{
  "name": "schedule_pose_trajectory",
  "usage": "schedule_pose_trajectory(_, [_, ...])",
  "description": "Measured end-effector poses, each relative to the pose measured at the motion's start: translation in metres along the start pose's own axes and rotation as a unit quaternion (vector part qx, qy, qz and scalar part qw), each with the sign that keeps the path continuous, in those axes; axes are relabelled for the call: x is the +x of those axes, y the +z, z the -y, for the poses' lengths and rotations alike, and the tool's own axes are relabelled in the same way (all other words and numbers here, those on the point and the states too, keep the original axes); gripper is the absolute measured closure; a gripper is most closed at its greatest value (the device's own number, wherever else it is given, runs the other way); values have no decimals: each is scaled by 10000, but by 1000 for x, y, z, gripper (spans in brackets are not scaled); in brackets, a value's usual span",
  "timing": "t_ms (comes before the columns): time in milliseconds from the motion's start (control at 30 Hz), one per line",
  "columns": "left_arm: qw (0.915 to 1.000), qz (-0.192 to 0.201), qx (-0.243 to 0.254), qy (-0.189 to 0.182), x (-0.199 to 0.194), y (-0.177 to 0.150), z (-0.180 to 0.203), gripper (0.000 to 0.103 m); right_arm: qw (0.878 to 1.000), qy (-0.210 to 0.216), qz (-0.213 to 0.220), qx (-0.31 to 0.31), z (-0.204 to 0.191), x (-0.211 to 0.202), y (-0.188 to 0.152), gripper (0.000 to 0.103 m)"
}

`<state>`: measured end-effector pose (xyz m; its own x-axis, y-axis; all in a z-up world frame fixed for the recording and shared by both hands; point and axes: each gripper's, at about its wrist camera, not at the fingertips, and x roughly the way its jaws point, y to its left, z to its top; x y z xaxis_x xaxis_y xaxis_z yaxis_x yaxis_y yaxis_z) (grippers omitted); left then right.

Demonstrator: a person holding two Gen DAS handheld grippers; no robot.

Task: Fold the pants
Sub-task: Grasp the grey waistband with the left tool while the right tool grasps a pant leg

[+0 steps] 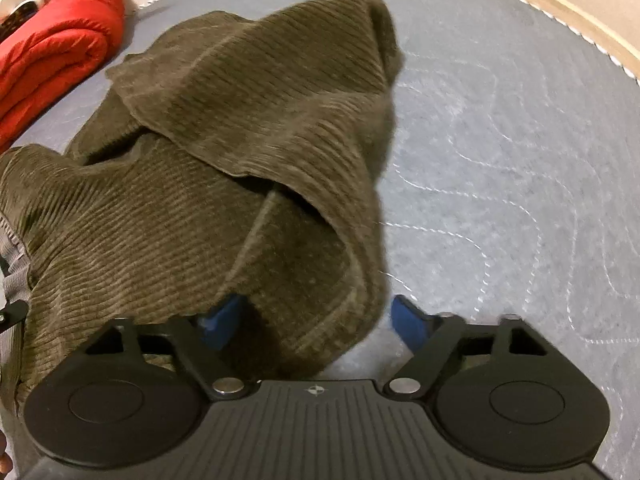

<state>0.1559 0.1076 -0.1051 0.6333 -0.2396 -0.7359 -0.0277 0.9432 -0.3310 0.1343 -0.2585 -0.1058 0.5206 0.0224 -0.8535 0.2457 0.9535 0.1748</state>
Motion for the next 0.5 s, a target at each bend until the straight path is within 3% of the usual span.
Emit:
schedule_pose_trajectory(33, [10000,16,60,35,-1,0,2,60,9999,67,38,-77,-3,-1,0,42])
schedule_pose_trajectory(133, [10000,48,20,41,-9,1,0,77,9991,72,200,-365,-14,-6,1,74])
schedule_pose_trajectory(200, [9999,123,38,-39,-21,1,-1,82,9977,129,344,-574,-20,-12,2,95])
schedule_pose_trajectory(433, [9974,540,318,-355,-89,-2,9,89,9838,489,888,-1478,-39,-52,-9,96])
schedule_pose_trajectory(500, [9976,600,247,-250,-111,-4,3,98,9753,659,1016,-1849,-50,-68,-20,96])
